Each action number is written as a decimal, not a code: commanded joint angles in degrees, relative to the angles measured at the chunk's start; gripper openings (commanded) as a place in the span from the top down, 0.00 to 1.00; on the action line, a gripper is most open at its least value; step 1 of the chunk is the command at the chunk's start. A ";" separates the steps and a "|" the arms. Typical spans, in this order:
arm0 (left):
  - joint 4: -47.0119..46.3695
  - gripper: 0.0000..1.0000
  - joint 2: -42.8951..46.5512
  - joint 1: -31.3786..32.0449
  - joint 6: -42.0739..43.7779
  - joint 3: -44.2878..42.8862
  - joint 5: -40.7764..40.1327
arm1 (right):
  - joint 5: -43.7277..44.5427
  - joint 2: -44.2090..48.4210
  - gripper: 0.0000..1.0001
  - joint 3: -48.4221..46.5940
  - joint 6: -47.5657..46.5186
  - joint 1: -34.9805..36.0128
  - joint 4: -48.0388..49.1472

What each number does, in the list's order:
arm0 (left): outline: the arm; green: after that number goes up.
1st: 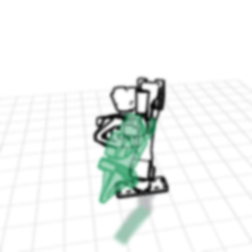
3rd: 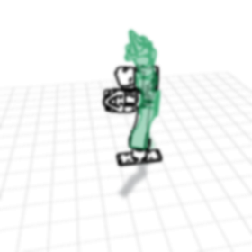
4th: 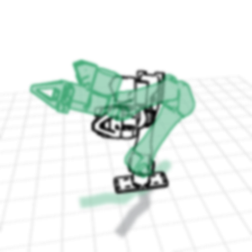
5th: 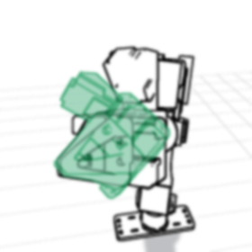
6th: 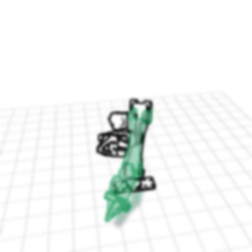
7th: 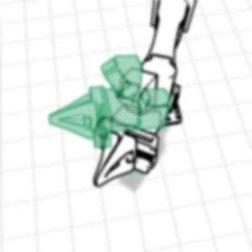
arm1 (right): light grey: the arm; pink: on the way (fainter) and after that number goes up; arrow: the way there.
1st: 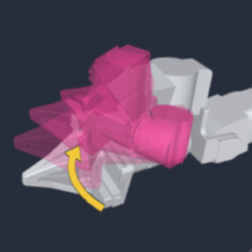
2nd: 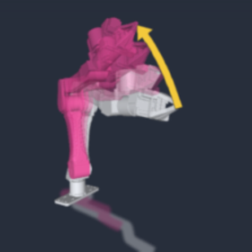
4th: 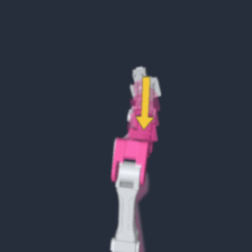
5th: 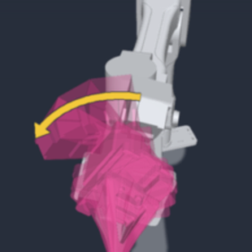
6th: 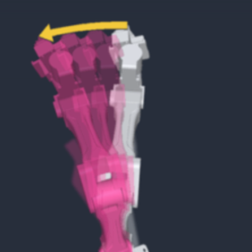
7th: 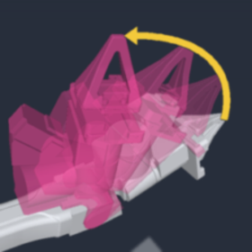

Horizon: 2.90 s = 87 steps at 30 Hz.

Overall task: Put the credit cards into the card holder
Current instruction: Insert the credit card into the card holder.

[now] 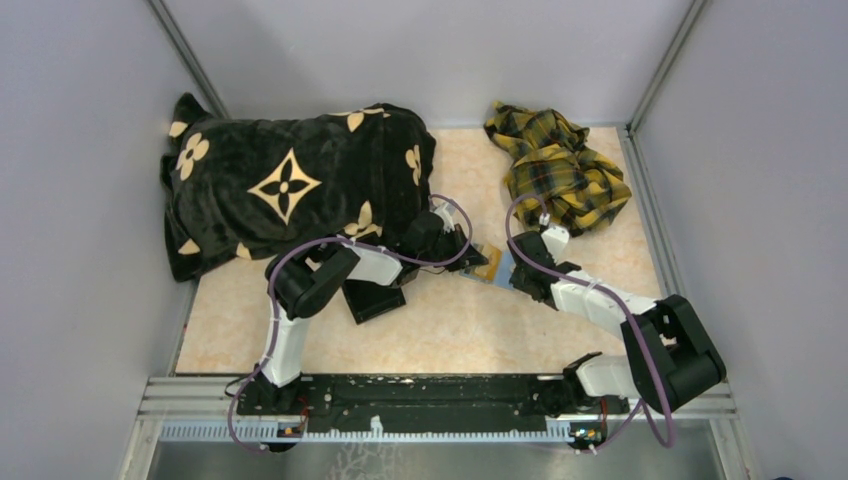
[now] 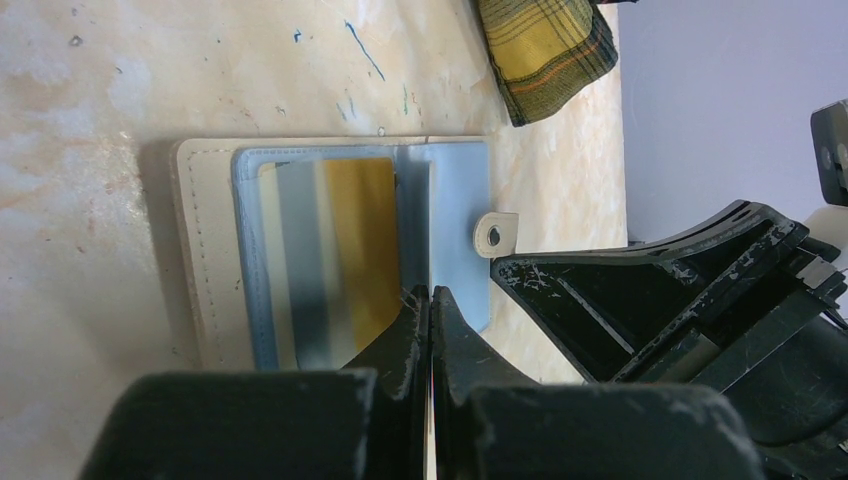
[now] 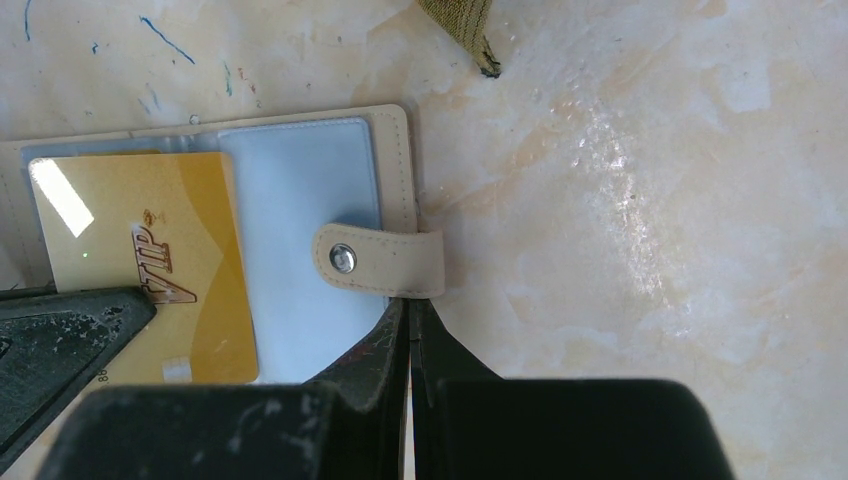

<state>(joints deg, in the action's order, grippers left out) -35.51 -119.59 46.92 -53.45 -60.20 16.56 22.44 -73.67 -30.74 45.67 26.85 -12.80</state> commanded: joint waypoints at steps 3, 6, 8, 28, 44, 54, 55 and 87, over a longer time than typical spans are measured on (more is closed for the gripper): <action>-1.25 1.00 -1.11 0.54 -0.74 0.08 -0.87 | -0.29 0.19 1.00 0.54 0.21 -0.57 2.16; -1.94 1.00 -1.53 0.54 -0.77 0.33 -1.17 | -0.36 0.27 1.00 0.64 0.21 -0.57 2.16; -2.66 1.00 -1.82 0.53 -0.73 0.43 -1.18 | -0.37 0.26 1.00 0.67 0.21 -0.57 2.20; -6.15 1.00 -4.40 0.76 -1.48 0.62 -0.83 | -0.73 -0.50 1.00 0.68 0.21 -0.58 2.82; -2.94 1.00 -5.36 1.66 -1.33 -0.32 -0.71 | -0.82 -0.87 1.00 0.89 0.08 -0.65 3.14; 0.09 1.00 -6.06 2.45 -1.47 -1.08 -0.75 | -1.07 -1.13 1.00 0.67 -0.05 -0.65 3.17; 0.19 1.00 -6.36 2.57 -1.53 -1.27 -0.74 | -1.12 -1.10 1.00 0.68 -0.05 -0.61 3.13; 35.33 0.23 2.29 5.22 10.87 -11.20 -20.05 | -1.81 -1.19 1.00 0.44 -0.58 -0.66 3.90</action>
<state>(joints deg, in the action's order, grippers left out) -10.72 -117.08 52.47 -47.09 -70.87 2.79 20.84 -74.52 -30.39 45.21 26.81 -10.72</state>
